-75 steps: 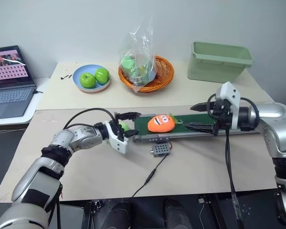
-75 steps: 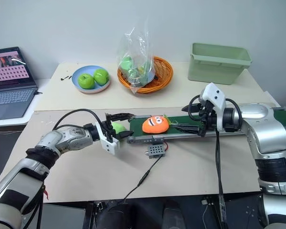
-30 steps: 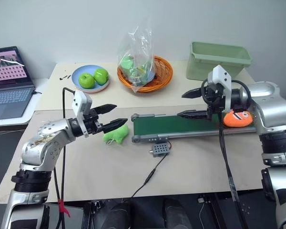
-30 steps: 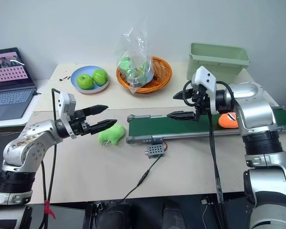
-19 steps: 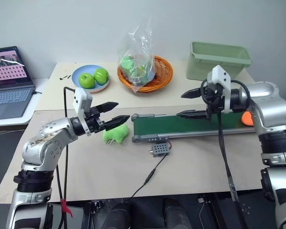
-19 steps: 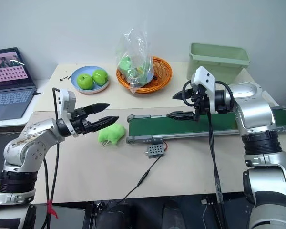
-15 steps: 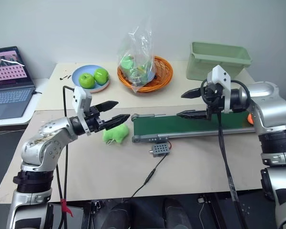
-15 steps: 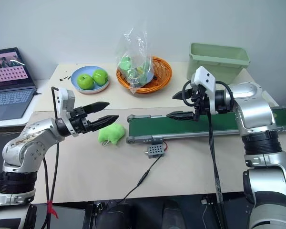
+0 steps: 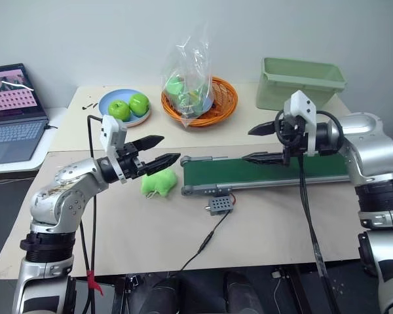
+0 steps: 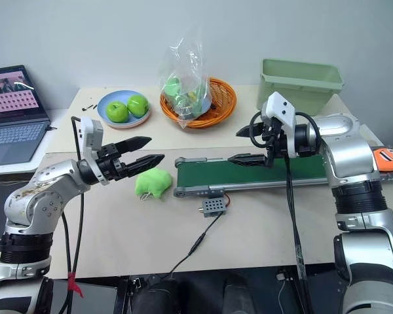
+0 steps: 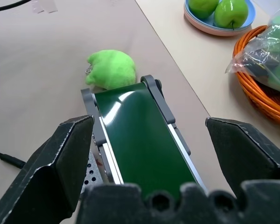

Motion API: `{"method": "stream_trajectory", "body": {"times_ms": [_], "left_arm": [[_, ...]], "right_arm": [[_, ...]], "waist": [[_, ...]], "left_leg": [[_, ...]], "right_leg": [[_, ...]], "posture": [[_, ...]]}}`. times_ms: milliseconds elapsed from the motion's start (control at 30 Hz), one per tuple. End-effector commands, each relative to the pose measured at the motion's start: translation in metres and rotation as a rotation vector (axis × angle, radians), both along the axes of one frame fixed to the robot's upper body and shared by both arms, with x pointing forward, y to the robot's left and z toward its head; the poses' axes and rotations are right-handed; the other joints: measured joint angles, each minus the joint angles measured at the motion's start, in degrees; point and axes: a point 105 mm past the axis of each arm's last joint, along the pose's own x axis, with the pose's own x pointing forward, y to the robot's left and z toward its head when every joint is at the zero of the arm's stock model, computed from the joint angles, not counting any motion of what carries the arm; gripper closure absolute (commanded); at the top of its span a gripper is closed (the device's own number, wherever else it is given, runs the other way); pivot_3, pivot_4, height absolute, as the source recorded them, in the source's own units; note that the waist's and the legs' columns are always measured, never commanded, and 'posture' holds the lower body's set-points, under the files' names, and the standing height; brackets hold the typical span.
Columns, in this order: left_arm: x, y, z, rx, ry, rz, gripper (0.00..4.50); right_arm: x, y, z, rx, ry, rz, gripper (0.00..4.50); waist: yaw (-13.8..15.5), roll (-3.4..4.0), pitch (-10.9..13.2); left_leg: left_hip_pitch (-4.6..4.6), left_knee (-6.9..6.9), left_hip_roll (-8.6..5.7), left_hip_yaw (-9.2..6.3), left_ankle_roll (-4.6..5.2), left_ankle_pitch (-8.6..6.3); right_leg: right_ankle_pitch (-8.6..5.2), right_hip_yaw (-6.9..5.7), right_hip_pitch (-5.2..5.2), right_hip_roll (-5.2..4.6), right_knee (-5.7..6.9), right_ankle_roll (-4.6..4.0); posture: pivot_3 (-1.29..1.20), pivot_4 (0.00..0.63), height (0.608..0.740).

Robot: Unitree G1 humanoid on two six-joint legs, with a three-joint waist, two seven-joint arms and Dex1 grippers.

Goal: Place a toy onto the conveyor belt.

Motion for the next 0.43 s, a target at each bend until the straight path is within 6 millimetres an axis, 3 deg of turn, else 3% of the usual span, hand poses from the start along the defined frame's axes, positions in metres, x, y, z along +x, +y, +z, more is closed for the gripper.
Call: {"method": "stream_trajectory", "body": {"times_ms": [33,433], "left_arm": [[-0.002,0.001,0.017,-0.025,-0.052,-0.007,0.04],[-0.006,0.008,0.007,0.027,-0.036,0.025,0.04]], "right_arm": [[-0.004,0.002,0.017,0.032,-0.058,0.015,0.0],[-0.004,0.003,0.014,0.033,-0.054,0.017,0.0]], "waist": [[0.01,0.0,0.0],[-0.01,0.0,0.0]], "left_leg": [[0.0,0.0,0.0,0.0,0.0,0.0],[0.0,0.0,0.0,0.0,0.0,0.0]], "right_leg": [[0.0,0.0,0.0,0.0,0.0,0.0],[0.0,0.0,0.0,0.0,0.0,0.0]], "posture": [[0.0,0.15,0.74],[0.0,0.15,0.74]]}}
